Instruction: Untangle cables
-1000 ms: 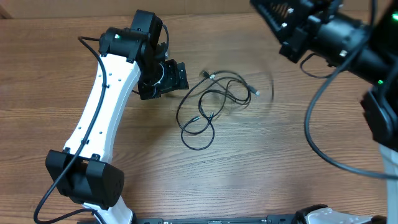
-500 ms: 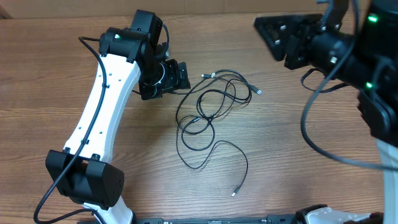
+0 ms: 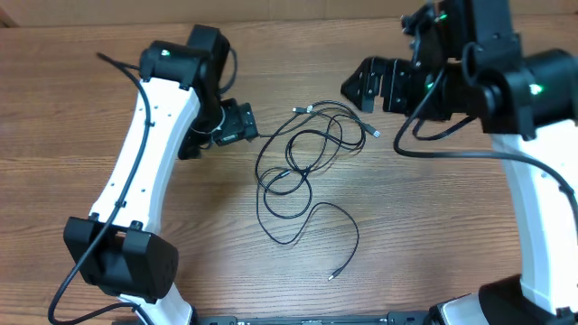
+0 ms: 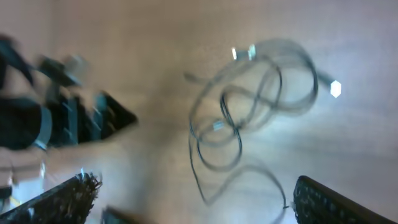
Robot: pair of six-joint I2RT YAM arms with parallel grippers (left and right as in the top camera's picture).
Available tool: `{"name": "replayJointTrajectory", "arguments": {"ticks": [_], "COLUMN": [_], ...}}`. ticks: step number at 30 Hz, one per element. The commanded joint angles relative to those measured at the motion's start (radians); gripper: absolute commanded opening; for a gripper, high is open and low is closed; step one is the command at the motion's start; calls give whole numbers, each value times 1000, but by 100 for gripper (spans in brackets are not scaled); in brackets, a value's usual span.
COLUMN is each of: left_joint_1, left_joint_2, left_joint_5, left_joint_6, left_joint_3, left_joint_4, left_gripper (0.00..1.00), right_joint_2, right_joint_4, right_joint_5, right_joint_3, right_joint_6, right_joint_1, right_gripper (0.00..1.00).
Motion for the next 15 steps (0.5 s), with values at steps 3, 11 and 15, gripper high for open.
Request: {"name": "replayJointTrajectory", "arguments": {"ticks": [3, 11, 15], "left_joint_1": [84, 120, 120], "left_joint_2": [3, 3, 3], "left_joint_5": [-39, -131, -148], "left_joint_6": [-32, -5, -5], "left_joint_3": [-5, -5, -5], "left_joint_4": [25, 37, 34], "left_gripper": [100, 100, 100], "right_joint_2": [61, 69, 69], "right_joint_4": [-77, 140, 314], "right_joint_5": [6, 39, 77], "right_joint_3": [-72, -503, -695], "right_joint_6": [9, 331, 572], "right_joint_1": [81, 289, 391], "right_gripper": [100, 100, 100]}}
